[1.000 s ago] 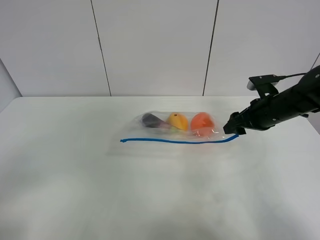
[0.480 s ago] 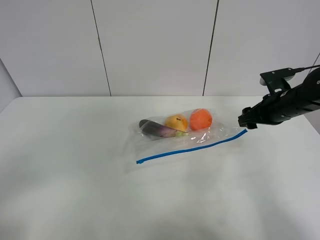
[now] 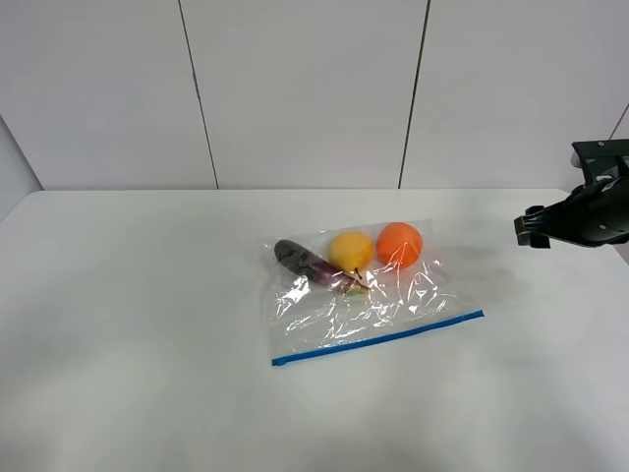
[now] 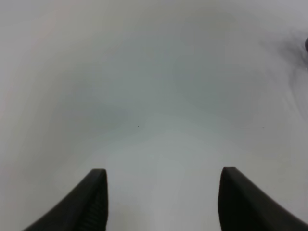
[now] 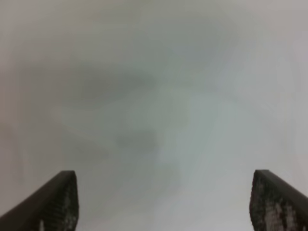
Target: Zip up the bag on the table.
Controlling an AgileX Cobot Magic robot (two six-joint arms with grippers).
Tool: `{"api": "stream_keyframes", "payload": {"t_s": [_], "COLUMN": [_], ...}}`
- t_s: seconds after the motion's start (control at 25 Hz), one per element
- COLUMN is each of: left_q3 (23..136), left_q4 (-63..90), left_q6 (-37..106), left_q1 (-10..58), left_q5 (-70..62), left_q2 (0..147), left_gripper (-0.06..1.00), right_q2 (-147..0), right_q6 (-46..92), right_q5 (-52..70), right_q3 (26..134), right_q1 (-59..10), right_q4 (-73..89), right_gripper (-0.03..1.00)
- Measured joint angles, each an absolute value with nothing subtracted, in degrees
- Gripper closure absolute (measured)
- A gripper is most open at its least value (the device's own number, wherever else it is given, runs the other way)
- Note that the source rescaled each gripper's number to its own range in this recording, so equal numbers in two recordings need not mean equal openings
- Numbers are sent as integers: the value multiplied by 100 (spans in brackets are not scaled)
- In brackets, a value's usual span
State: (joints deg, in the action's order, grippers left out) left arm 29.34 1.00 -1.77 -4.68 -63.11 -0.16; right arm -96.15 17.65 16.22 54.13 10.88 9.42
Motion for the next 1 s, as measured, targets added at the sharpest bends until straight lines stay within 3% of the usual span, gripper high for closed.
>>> {"api": "stream_keyframes", "payload": {"t_s": [0.6, 1.0], "left_q3": [2934, 2934], "left_q4": [100, 100], "left_q6": [-177, -177], "left_q1": [-468, -468], "left_q5": [-6307, -6294], "left_q2": [-16, -16], "left_gripper": [39, 39], "right_q2": [-9536, -8324], "right_q6": [1623, 1606], "right_q5": [1872, 2141], "right_q3": [5408, 5408], "right_q1": [1248, 1248], "right_q4": [942, 942], "right_gripper": [2, 2]}}
